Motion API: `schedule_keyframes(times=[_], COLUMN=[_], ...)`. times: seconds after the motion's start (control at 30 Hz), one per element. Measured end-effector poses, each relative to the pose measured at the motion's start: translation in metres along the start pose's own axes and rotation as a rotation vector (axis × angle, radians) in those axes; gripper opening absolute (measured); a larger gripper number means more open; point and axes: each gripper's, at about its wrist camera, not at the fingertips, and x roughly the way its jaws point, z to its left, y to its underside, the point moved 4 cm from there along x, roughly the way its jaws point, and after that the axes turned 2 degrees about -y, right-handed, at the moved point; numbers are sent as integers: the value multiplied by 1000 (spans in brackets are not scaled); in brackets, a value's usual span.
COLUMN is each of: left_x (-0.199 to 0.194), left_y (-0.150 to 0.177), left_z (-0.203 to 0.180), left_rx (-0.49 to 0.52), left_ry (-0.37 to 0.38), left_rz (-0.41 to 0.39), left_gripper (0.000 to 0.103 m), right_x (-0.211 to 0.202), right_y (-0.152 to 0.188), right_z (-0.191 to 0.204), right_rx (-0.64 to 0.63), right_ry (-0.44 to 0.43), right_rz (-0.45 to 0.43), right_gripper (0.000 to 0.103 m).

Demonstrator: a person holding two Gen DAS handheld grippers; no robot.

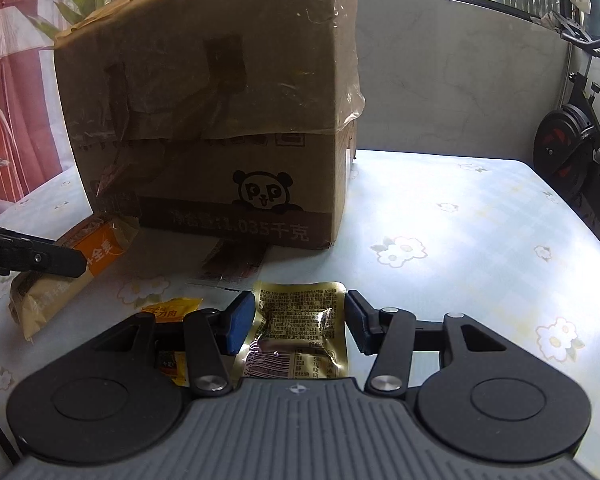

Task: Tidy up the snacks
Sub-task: 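Close the left tool on the orange-striped bar while the right tool grasps the gold wrapper, then carry both packets over the box and open both tools to release them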

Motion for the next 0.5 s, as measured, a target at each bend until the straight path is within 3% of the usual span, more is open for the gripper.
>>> schedule_keyframes(times=[0.27,0.5], left_x=[-27,-79], left_y=[-24,-57], left_z=[1,-5], left_rx=[45,79], left_ry=[20,57], left_rz=[-89,-262], left_gripper=[39,39], right_x=[-28,-65], right_y=[-22,-79], right_z=[-4,1], right_rx=[28,1], right_ry=[-14,-61], right_rz=[-98,-273], right_gripper=[52,52])
